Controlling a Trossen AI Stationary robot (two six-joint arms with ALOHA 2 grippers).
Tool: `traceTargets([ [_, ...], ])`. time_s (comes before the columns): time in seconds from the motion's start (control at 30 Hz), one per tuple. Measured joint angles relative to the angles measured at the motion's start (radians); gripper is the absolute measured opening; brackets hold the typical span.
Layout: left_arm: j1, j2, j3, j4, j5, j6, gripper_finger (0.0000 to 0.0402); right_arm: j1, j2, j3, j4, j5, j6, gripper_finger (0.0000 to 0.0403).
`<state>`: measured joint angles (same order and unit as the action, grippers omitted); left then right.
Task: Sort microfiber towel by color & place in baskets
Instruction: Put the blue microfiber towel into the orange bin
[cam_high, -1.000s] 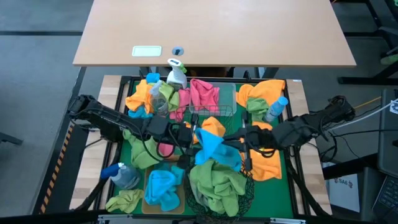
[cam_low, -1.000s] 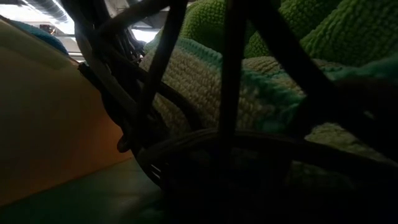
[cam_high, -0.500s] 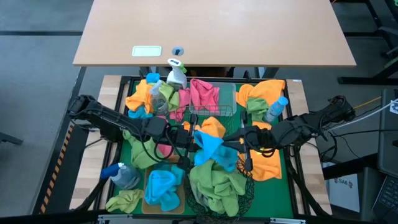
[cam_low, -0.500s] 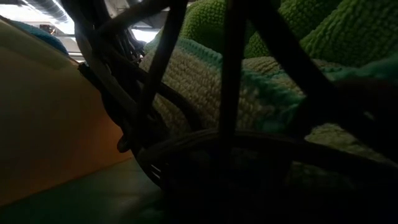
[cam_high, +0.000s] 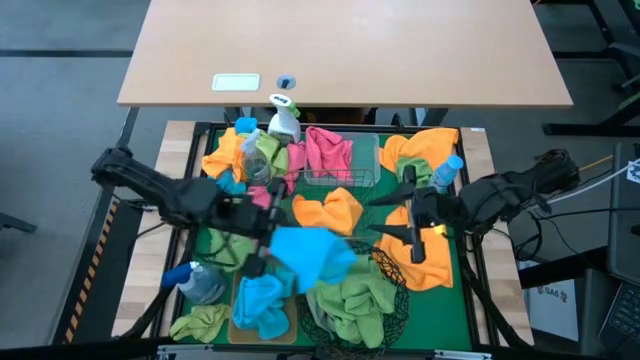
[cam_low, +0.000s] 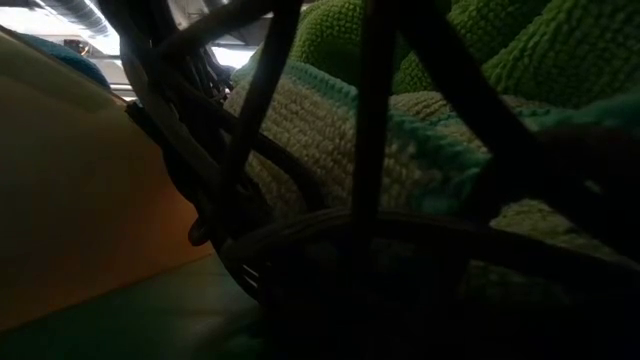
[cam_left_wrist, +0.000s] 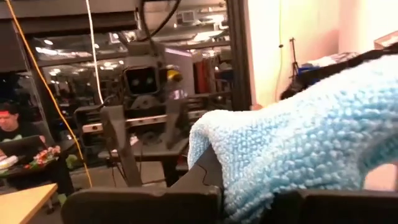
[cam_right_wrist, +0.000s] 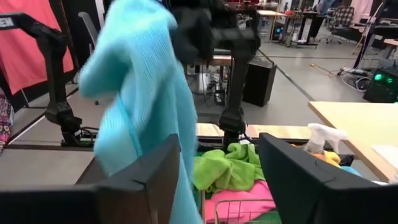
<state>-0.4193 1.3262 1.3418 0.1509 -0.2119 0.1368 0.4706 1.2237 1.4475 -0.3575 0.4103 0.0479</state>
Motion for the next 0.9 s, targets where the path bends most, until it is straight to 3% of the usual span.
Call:
traceTargets([
  [0.17,-0.096,-0.047,0.065,-0.167,-0.032,-0.087,0.0001,0.0,-0.041,0.0,-0.047,0.0,0.0,0.0222],
  [0.57,-0.332,-0.061,0.068,-0.303,-0.038,-0.377,0.0,0.0,-0.065,0.0,-0.126,-0.003,0.0,0.0223],
  [0.9,-0.448,-0.031,0.068,-0.576,-0.224,-0.578,0.0,0.0,-0.065,0.0,-0.126,-0.003,0.045,0.0223],
])
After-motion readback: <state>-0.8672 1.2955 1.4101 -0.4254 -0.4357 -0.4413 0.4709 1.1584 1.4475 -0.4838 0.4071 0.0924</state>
